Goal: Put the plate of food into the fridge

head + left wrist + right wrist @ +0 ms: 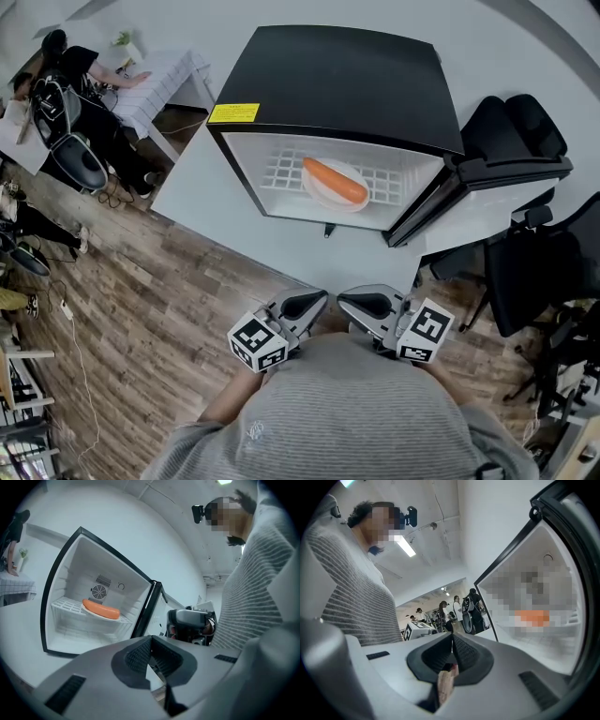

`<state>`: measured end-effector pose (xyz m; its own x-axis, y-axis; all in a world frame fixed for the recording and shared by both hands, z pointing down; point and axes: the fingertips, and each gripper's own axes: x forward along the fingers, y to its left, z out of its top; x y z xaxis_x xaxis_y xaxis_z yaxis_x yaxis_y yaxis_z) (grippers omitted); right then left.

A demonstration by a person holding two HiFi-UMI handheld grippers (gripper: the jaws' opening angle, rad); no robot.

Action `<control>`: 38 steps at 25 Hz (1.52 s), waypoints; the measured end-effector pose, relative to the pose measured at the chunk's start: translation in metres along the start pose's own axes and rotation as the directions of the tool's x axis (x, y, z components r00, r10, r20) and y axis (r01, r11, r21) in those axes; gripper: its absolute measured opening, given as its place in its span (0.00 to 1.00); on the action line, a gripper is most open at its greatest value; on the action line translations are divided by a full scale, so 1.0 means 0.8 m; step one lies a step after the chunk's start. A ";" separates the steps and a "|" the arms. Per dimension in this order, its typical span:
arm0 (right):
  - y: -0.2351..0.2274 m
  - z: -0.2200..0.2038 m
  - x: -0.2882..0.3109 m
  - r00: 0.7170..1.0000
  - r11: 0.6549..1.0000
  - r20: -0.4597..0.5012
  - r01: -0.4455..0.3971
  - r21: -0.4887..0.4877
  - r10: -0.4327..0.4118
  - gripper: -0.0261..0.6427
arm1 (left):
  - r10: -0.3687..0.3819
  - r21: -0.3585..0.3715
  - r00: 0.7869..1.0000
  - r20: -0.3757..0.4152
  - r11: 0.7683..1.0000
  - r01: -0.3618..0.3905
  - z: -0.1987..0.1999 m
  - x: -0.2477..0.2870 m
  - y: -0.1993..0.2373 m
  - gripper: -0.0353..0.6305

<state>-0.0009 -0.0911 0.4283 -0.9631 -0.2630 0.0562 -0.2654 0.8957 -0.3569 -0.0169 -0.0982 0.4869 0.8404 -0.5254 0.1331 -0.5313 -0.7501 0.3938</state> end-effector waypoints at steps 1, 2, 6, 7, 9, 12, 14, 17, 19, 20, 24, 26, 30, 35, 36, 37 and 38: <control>0.001 -0.001 0.000 1.000 1.000 -0.002 0.000 0.000 0.000 0.06 | -0.004 -0.007 1.000 0.001 1.000 0.004 -0.002 -0.001 -0.003 0.07; 0.002 -0.002 0.000 1.000 1.000 -0.002 0.001 0.002 -0.001 0.06 | -0.007 -0.013 1.000 0.001 1.000 0.007 -0.003 -0.002 -0.006 0.07; 0.001 -0.003 -0.002 1.000 1.000 -0.003 0.018 -0.003 -0.018 0.06 | -0.005 -0.015 1.000 0.003 1.000 0.005 -0.006 -0.003 -0.011 0.07; 0.001 -0.004 -0.002 1.000 1.000 -0.005 0.022 -0.009 -0.022 0.06 | -0.002 -0.013 1.000 0.006 1.000 0.002 -0.005 -0.004 -0.009 0.07; 0.001 -0.005 -0.003 1.000 0.999 -0.006 0.029 -0.026 -0.029 0.06 | 0.005 -0.013 1.000 0.015 1.000 -0.004 -0.002 -0.005 -0.006 0.07; 0.001 -0.005 -0.006 0.999 0.998 0.001 0.039 -0.047 -0.039 0.06 | 0.010 -0.014 1.000 0.021 1.000 -0.010 0.000 -0.005 -0.004 0.07; 0.000 -0.004 -0.008 0.999 0.998 0.001 0.045 -0.044 -0.045 0.06 | 0.012 -0.011 1.000 0.017 1.000 -0.011 0.000 -0.005 -0.005 0.07; -0.001 -0.004 -0.009 0.999 0.998 0.001 0.052 -0.036 -0.052 0.06 | 0.011 -0.005 1.000 0.010 1.000 -0.011 -0.002 -0.004 -0.006 0.07; 0.000 -0.006 -0.009 0.998 0.998 -0.004 0.055 -0.043 -0.055 0.06 | 0.011 -0.003 1.000 0.005 1.000 -0.011 -0.003 -0.003 -0.006 0.07; 0.000 -0.007 -0.009 0.998 0.997 -0.007 0.056 -0.049 -0.057 0.06 | 0.009 -0.002 1.000 0.002 1.000 -0.009 -0.003 -0.003 -0.006 0.07; 0.001 -0.007 -0.010 0.998 0.997 -0.008 0.057 -0.049 -0.058 0.06 | -0.008 0.011 1.000 -0.013 1.000 0.008 -0.005 0.000 -0.010 0.07; 0.001 -0.007 -0.010 0.998 0.997 -0.009 0.058 -0.044 -0.059 0.06 | -0.016 0.016 1.000 -0.022 1.000 0.017 -0.006 0.002 -0.013 0.07; -0.003 -0.008 -0.011 0.998 0.997 -0.007 0.064 -0.045 -0.064 0.06 | -0.027 0.014 0.999 -0.032 1.000 0.027 -0.010 0.006 -0.013 0.07; -0.005 -0.007 -0.011 0.998 0.996 -0.005 0.066 -0.055 -0.066 0.06 | -0.028 0.012 0.999 -0.034 1.000 0.028 -0.011 0.007 -0.013 0.07; -0.005 -0.007 -0.011 0.998 0.996 -0.005 0.066 -0.057 -0.067 0.06 | -0.026 0.012 0.999 -0.035 1.000 0.027 -0.011 0.007 -0.013 0.07; -0.005 -0.007 -0.011 0.998 0.996 -0.003 0.067 -0.059 -0.067 0.06 | -0.026 0.013 0.999 -0.036 1.000 0.026 -0.012 0.007 -0.012 0.07; -0.006 -0.006 -0.010 0.998 0.996 -0.001 0.067 -0.061 -0.067 0.06 | -0.025 0.013 0.999 -0.036 1.000 0.026 -0.012 0.008 -0.012 0.07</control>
<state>0.0081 -0.0913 0.4342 -0.9432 -0.3223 0.0806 -0.3315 0.8962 -0.2950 -0.0054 -0.0903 0.4924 0.8569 -0.4913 0.1561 -0.5108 -0.7687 0.3849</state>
